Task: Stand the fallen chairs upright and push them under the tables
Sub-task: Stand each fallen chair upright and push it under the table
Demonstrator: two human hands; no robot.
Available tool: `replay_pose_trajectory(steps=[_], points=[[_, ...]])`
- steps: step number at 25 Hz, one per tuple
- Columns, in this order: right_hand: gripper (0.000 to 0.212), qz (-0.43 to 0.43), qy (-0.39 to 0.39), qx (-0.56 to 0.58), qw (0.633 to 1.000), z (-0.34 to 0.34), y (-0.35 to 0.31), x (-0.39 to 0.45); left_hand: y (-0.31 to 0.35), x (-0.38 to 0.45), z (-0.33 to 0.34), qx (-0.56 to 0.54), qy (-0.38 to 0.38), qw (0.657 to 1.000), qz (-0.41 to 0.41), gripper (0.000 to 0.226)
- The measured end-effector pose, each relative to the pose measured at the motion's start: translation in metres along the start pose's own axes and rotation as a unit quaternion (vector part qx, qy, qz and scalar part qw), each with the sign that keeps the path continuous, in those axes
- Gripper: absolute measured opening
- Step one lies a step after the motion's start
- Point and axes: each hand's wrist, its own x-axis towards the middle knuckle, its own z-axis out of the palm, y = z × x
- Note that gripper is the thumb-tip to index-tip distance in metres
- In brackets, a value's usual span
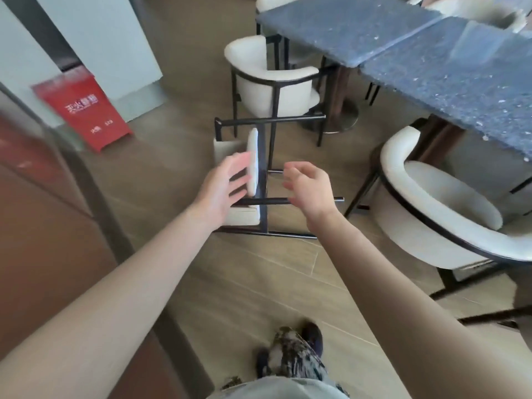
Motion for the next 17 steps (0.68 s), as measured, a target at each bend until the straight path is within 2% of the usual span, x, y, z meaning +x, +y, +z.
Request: replay_pose_trajectory(steps=[8, 14, 17], points=[[0.020, 0.042, -0.007, 0.029, 0.999, 0.118, -0.001, 0.078, 0.016, 0.089, -0.101, -0.066, 0.014, 0.996, -0.051, 0.036], [0.017, 0.097, -0.010, 0.071, 0.993, 0.198, -0.016, 0.164, 0.064, 0.195, -0.172, -0.138, 0.008, 0.985, -0.102, 0.042], [0.019, 0.104, -0.010, 0.094, 0.990, 0.237, -0.036, 0.207, 0.092, 0.245, -0.206, -0.142, 0.002, 0.985, -0.099, 0.044]])
